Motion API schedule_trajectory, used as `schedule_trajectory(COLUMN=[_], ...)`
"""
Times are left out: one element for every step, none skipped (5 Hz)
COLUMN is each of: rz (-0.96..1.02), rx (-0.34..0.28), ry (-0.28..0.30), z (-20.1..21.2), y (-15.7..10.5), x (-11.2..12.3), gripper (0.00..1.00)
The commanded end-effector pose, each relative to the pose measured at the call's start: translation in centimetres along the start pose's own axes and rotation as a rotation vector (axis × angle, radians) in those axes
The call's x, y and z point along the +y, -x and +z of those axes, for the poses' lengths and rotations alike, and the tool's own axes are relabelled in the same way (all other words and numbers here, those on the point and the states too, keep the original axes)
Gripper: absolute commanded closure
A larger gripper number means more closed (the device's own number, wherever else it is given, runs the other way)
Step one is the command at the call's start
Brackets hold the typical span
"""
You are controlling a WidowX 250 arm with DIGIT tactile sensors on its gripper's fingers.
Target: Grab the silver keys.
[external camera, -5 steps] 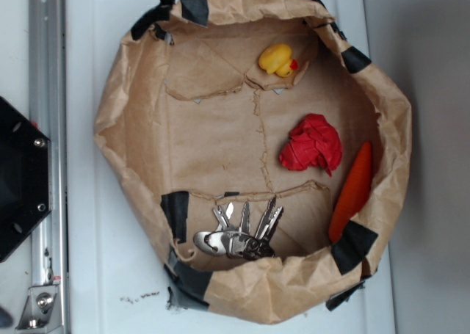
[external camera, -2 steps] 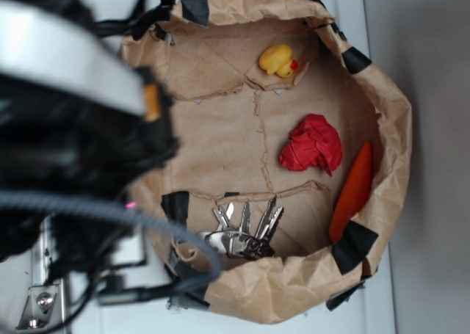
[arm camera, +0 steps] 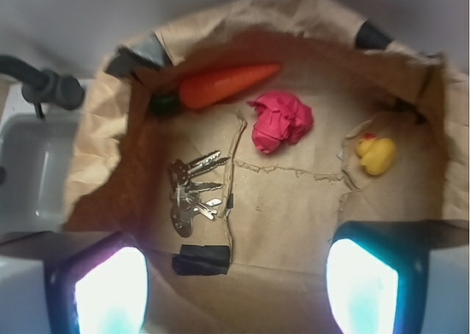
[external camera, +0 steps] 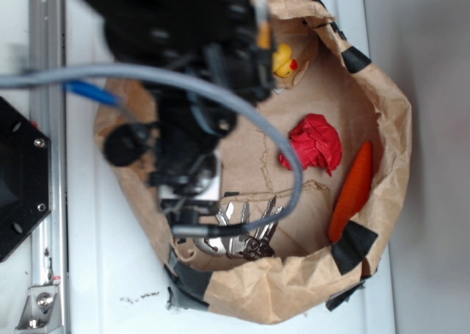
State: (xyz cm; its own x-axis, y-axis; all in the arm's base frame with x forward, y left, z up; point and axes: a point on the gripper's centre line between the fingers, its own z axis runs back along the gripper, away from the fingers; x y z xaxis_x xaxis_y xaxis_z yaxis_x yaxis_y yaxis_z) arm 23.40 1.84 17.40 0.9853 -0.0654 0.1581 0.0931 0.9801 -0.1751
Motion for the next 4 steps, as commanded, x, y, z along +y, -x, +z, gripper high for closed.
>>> schedule_trajectory(rz=[0.032,0.034,0.041,0.04], rx=[0.074,0.09,0.094,0.076], ry=[0.041,0.116,0.159,0.149], z=[-3.3,-4.2,-5.2,-6.0], y=[0.1,0.0,-0.3,-0.9], x=[0.8,0.6,0.3,0.2], gripper=[0.0,0.0,0.0,0.0])
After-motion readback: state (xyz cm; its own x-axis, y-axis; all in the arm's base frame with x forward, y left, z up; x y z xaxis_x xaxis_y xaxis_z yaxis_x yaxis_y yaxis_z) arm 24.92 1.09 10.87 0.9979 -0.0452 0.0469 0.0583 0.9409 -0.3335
